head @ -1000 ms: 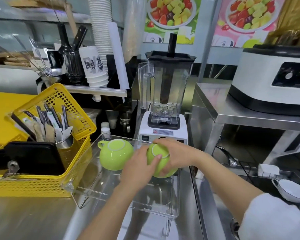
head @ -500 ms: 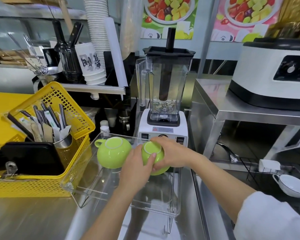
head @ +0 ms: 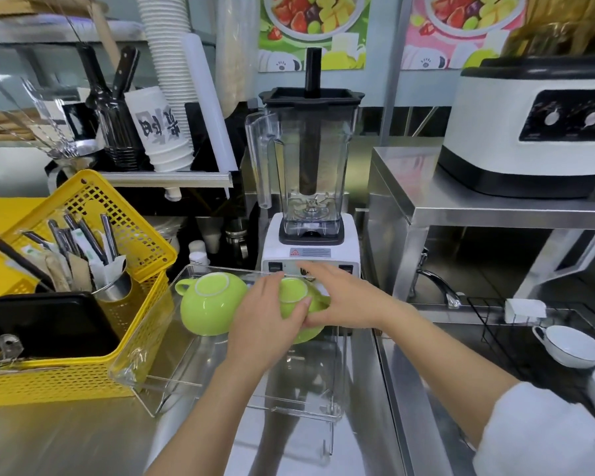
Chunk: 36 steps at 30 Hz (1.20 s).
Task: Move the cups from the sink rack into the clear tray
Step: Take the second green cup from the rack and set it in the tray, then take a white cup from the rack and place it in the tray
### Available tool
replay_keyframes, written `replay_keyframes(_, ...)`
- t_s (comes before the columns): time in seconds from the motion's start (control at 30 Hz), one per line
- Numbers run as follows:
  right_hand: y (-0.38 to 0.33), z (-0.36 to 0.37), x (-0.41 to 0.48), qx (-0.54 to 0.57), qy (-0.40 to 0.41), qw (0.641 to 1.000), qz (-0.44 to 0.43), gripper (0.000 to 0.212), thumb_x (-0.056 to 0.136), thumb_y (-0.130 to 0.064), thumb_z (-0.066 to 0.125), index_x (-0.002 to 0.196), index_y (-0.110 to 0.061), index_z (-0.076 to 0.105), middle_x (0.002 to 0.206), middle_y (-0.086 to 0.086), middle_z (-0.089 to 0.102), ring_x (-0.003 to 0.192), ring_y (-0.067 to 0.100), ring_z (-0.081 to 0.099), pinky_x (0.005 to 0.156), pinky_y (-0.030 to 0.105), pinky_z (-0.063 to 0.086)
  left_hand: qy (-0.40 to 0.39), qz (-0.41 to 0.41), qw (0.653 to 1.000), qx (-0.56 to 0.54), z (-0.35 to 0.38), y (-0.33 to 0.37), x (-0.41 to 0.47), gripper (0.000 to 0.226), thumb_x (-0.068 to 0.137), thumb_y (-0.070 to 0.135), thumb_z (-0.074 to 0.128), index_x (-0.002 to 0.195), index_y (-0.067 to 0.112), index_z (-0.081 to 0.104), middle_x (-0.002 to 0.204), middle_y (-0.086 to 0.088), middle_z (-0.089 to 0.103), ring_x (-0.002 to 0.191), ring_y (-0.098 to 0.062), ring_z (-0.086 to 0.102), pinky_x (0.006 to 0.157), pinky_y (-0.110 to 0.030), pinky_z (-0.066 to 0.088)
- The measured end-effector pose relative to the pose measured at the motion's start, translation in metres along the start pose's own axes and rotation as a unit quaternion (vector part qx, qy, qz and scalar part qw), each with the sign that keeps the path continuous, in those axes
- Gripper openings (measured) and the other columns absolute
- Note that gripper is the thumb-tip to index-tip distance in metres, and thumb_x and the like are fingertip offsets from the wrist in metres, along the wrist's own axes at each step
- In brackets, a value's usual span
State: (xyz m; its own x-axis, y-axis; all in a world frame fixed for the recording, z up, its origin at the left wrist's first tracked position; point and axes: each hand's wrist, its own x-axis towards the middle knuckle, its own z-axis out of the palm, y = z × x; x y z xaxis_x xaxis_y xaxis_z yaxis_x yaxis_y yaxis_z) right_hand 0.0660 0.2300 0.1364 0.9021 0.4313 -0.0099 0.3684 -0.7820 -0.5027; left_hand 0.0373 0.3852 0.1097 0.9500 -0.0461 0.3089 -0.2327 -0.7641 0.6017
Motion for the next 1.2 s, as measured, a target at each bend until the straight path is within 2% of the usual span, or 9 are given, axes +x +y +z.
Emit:
replay_keyframes(0.17, 0.021, -0.022, -0.033, 0.044, 0.063, 0.997, 0.004, 0.094, 0.07, -0.052, 0.071, 0.144, -0.036, 0.016, 0.149, -0.007, 0.028, 0.133, 0.011, 0.035, 0.108, 0.039, 0.036, -0.022, 0.033, 0.999, 0.01, 0.009, 0.031, 0.005, 0.058, 0.088, 0.046, 0.051, 0.137, 0.019, 0.038, 0.141, 0.002, 0.043, 0.128, -0.016, 0.041, 0.099, -0.03, 0.034)
replay_keyframes(0.33, 0.064, -0.035, -0.077, 0.072, 0.107, 0.991, 0.035, 0.089, 0.073, -0.047, 0.071, 0.144, -0.035, 0.019, 0.149, -0.01, 0.028, 0.132, 0.005, 0.034, 0.104, 0.022, 0.03, -0.066, 0.085, 0.994, 0.007, 0.042, 0.074, 0.003, 0.059, 0.087, 0.047, 0.051, 0.137, 0.019, 0.038, 0.14, 0.001, 0.044, 0.127, -0.018, 0.042, 0.098, -0.032, 0.035)
replay_keyframes(0.47, 0.109, -0.045, -0.117, 0.104, 0.126, 0.983, 0.08, 0.087, 0.072, -0.047, 0.072, 0.142, -0.037, 0.022, 0.147, -0.008, 0.032, 0.131, 0.006, 0.036, 0.109, 0.031, 0.034, -0.102, 0.135, 0.986, 0.008, 0.082, 0.114, 0.0, 0.062, 0.086, 0.05, 0.052, 0.138, 0.02, 0.038, 0.144, 0.001, 0.042, 0.131, -0.017, 0.039, 0.103, -0.029, 0.032)
replay_keyframes(0.67, 0.197, -0.064, -0.189, 0.122, 0.158, 0.965, 0.171, 0.085, 0.072, -0.051, 0.069, 0.142, -0.036, 0.023, 0.146, -0.009, 0.033, 0.131, 0.006, 0.034, 0.108, 0.028, 0.031, -0.187, 0.157, 0.97, -0.012, 0.164, 0.179, -0.002, 0.059, 0.086, 0.047, 0.054, 0.138, 0.023, 0.037, 0.141, 0.004, 0.043, 0.13, -0.014, 0.04, 0.102, -0.026, 0.032)
replay_keyframes(0.8, 0.266, -0.067, -0.241, 0.156, 0.201, 0.931, 0.262, 0.083, 0.073, -0.051, 0.068, 0.142, -0.033, 0.025, 0.146, -0.005, 0.035, 0.13, 0.012, 0.038, 0.107, 0.032, 0.034, -0.252, 0.145, 0.957, -0.004, 0.233, 0.227, -0.004, 0.062, 0.086, 0.054, 0.049, 0.139, 0.026, 0.035, 0.147, 0.006, 0.038, 0.134, -0.015, 0.036, 0.108, -0.033, 0.034)
replay_keyframes(0.93, 0.322, -0.061, -0.288, 0.211, 0.255, 0.874, 0.356, 0.066, 0.079, -0.037, 0.068, 0.136, -0.021, 0.037, 0.131, 0.002, 0.047, 0.114, 0.016, 0.048, 0.094, 0.029, 0.038, -0.319, 0.143, 0.937, 0.018, 0.298, 0.269, -0.01, 0.065, 0.087, 0.055, 0.048, 0.14, 0.021, 0.035, 0.15, 0.0, 0.035, 0.136, -0.018, 0.034, 0.107, -0.033, 0.031)
replay_keyframes(1.03, 0.364, -0.047, -0.313, 0.159, 0.28, 0.833, 0.45, 0.047, 0.084, -0.036, 0.061, 0.123, -0.011, 0.05, 0.117, 0.012, 0.059, 0.107, 0.03, 0.057, 0.087, 0.037, 0.046, -0.372, 0.119, 0.921, 0.015, 0.343, 0.294, -0.015, 0.059, 0.086, 0.052, 0.051, 0.135, 0.021, 0.041, 0.143, -0.003, 0.044, 0.13, -0.02, 0.041, 0.105, -0.033, 0.036)
replay_keyframes(1.1, 0.364, -0.039, -0.313, 0.101, 0.291, 0.814, 0.493, 0.038, 0.089, -0.036, 0.053, 0.113, -0.006, 0.055, 0.106, 0.018, 0.065, 0.101, 0.035, 0.059, 0.077, 0.036, 0.045, -0.39, 0.074, 0.918, -0.018, 0.354, 0.292, -0.016, 0.052, 0.085, 0.052, 0.054, 0.128, 0.024, 0.047, 0.129, -0.005, 0.056, 0.117, -0.022, 0.053, 0.094, -0.033, 0.044)
replay_keyframes(1.2, 0.37, -0.035, -0.319, 0.07, 0.257, 0.806, 0.529, 0.044, 0.092, -0.041, 0.045, 0.112, -0.003, 0.052, 0.107, 0.022, 0.065, 0.1, 0.037, 0.06, 0.073, 0.037, 0.044, -0.426, -0.013, 0.903, -0.044, 0.381, 0.295, -0.019, 0.055, 0.085, 0.052, 0.053, 0.129, 0.02, 0.045, 0.117, -0.007, 0.061, 0.107, -0.026, 0.058, 0.082, -0.031, 0.044)
